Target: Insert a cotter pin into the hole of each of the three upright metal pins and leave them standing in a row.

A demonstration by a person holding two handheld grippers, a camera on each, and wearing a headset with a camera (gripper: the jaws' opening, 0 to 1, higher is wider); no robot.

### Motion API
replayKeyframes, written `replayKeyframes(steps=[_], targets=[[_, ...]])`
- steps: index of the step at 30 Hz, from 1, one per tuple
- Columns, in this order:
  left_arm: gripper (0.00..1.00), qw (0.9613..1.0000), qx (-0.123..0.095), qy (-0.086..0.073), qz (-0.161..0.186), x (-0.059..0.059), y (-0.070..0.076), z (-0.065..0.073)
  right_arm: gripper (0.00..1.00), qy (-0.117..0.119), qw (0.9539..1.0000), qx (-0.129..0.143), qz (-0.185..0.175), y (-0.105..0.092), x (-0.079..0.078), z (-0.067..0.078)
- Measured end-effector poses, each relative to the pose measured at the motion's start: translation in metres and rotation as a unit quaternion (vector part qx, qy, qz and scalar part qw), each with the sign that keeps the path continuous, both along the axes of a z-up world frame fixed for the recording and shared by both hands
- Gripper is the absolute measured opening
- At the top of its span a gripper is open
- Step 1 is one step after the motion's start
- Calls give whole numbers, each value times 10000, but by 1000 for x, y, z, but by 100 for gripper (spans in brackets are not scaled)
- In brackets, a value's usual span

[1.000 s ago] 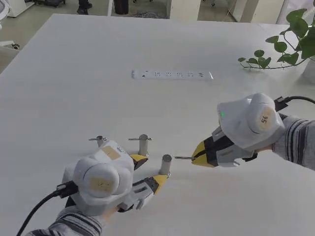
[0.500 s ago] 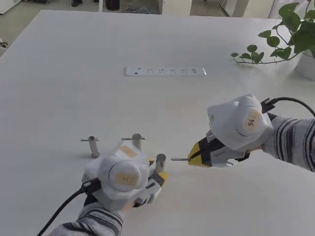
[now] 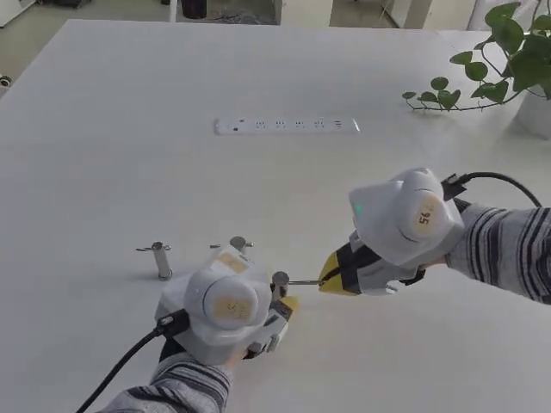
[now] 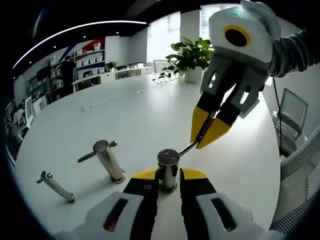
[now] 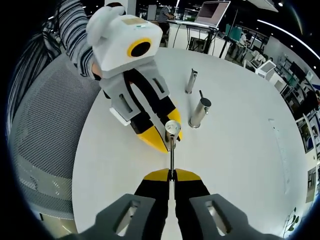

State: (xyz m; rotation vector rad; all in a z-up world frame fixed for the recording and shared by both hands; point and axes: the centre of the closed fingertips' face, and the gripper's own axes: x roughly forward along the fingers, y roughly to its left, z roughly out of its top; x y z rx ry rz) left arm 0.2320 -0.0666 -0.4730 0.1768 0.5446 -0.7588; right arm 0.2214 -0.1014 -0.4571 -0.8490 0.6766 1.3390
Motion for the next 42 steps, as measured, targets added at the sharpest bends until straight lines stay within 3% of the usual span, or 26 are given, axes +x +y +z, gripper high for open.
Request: replayKeyframes(steps=[6, 16, 18, 29, 33, 42], targets=[[10, 10000, 17, 19, 59, 0, 2, -2, 0, 24, 9999, 111, -9, 2, -2, 8], [10, 10000, -41, -76, 0, 1, 2, -3, 0, 51, 9998, 208, 5, 9, -2, 9], [10, 9999, -129, -43, 38, 2, 2, -3, 0, 58, 9997, 220, 17, 11, -2, 9], [10, 9999, -55, -100, 107, 2, 0, -7, 0, 159, 9996, 226, -25, 17, -2, 7], [10, 9998, -96, -37, 150, 2, -1, -9, 0, 252, 9992, 282, -158, 20, -2, 7], [10, 9999, -56, -36, 159, 3, -1, -11, 0, 138, 9997, 212, -63, 25, -1, 5]])
